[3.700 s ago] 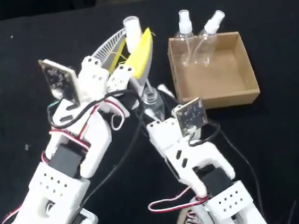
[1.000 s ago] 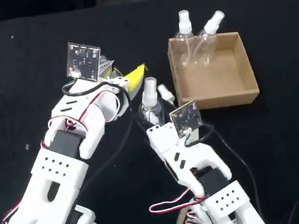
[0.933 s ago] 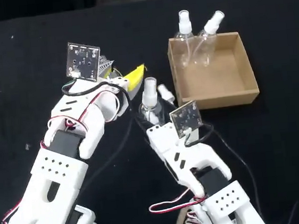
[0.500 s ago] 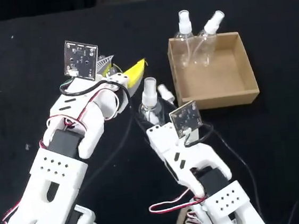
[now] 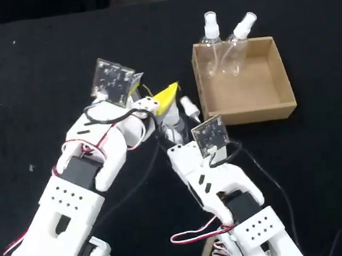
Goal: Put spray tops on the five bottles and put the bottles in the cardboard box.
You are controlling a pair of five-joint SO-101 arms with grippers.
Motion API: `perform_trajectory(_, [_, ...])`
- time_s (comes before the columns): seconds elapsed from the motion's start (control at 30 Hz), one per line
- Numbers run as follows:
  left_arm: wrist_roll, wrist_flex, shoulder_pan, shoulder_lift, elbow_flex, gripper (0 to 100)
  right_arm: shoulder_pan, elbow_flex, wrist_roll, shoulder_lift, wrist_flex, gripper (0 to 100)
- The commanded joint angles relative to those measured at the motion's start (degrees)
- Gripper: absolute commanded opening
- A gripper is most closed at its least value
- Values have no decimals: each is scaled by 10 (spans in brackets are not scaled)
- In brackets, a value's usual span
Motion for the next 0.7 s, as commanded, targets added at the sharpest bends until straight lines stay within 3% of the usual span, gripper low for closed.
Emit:
perform_trajectory(0.0, [-5,-3,-27,0,22,248,-3,-13,2,-15,-18,11])
perform_trajectory(0.3, [-5,0,-27,-48,29,248,-3,-13,2,-15,-18,11])
perform_trajectory(0.5, [-10,56,-38,-160,29,248,-2,-12,2,-15,-18,11])
perform_trajectory(0.67, [-11,47,-124,-227,96,248,2,-14,2,-15,-14,11])
